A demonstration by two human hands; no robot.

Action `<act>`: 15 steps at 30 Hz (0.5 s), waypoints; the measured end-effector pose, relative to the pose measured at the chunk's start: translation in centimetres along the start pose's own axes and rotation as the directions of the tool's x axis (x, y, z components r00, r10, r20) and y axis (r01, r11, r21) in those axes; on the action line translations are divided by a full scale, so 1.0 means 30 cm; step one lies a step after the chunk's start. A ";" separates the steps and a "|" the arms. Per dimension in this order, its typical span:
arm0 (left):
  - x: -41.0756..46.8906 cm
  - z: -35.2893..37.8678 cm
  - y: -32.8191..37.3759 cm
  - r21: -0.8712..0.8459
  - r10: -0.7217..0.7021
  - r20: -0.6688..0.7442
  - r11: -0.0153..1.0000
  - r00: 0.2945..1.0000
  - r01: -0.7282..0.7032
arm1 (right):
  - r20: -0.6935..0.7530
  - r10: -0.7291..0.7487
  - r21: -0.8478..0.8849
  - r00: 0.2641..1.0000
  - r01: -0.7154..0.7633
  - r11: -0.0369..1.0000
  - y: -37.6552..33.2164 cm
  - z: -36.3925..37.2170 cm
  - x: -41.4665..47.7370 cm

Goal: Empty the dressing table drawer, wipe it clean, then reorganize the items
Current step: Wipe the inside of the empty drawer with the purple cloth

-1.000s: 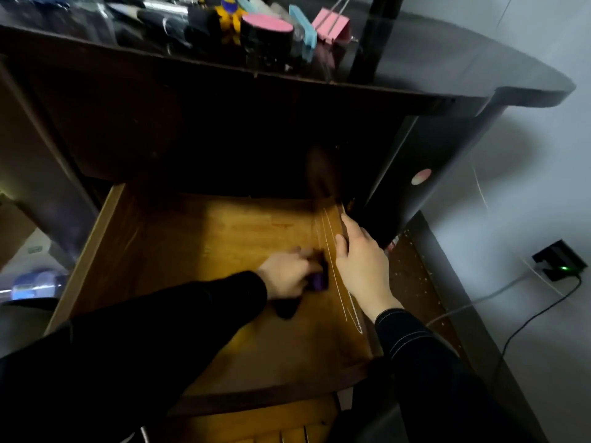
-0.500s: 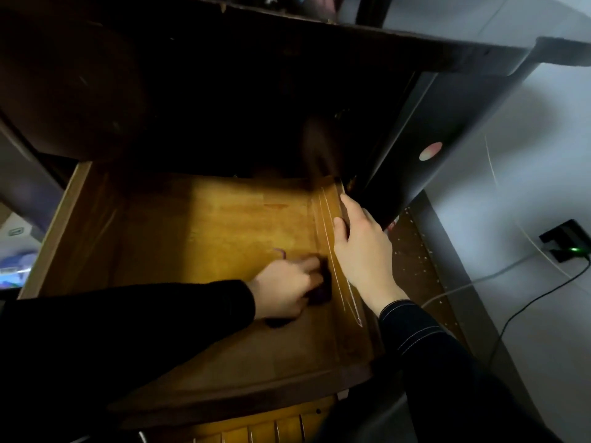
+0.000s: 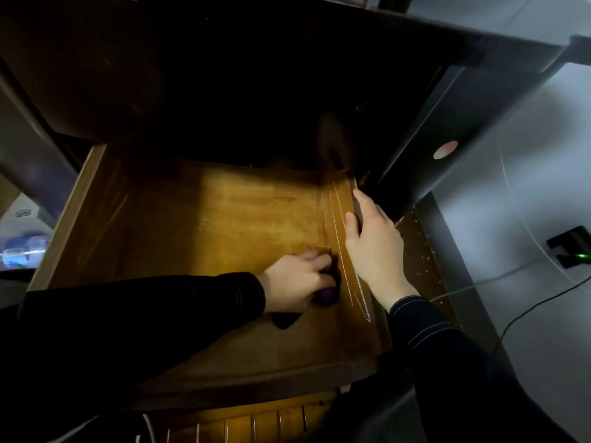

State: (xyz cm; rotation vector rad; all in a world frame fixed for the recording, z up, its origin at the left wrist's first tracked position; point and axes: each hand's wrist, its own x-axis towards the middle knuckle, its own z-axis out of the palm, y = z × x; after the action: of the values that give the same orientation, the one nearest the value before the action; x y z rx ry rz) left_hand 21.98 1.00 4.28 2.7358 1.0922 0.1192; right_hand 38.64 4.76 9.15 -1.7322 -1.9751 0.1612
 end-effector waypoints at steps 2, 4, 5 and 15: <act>-0.029 0.028 0.053 -0.039 0.161 0.060 0.987 0.985 -0.159 | -0.002 0.007 -0.003 1.000 -0.007 1.000 0.000 0.002 0.000; -0.069 0.052 0.120 -0.085 0.324 0.124 0.945 0.938 -0.316 | -0.001 0.014 0.003 1.000 -0.014 1.000 0.001 0.002 0.000; -0.075 0.052 0.127 -0.084 0.336 0.140 0.941 0.931 -0.327 | -0.002 0.014 0.006 1.000 -0.014 1.000 0.001 0.003 0.002; -0.028 -0.006 0.010 -0.065 0.070 0.078 0.996 0.994 -0.065 | 0.009 0.014 0.029 1.000 -0.014 0.999 -0.002 -0.004 0.002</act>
State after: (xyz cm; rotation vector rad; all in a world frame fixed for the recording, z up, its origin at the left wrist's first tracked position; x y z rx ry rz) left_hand 21.53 0.23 4.50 2.6979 0.9590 0.0511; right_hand 38.64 4.78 9.30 -1.7298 -1.9581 0.2021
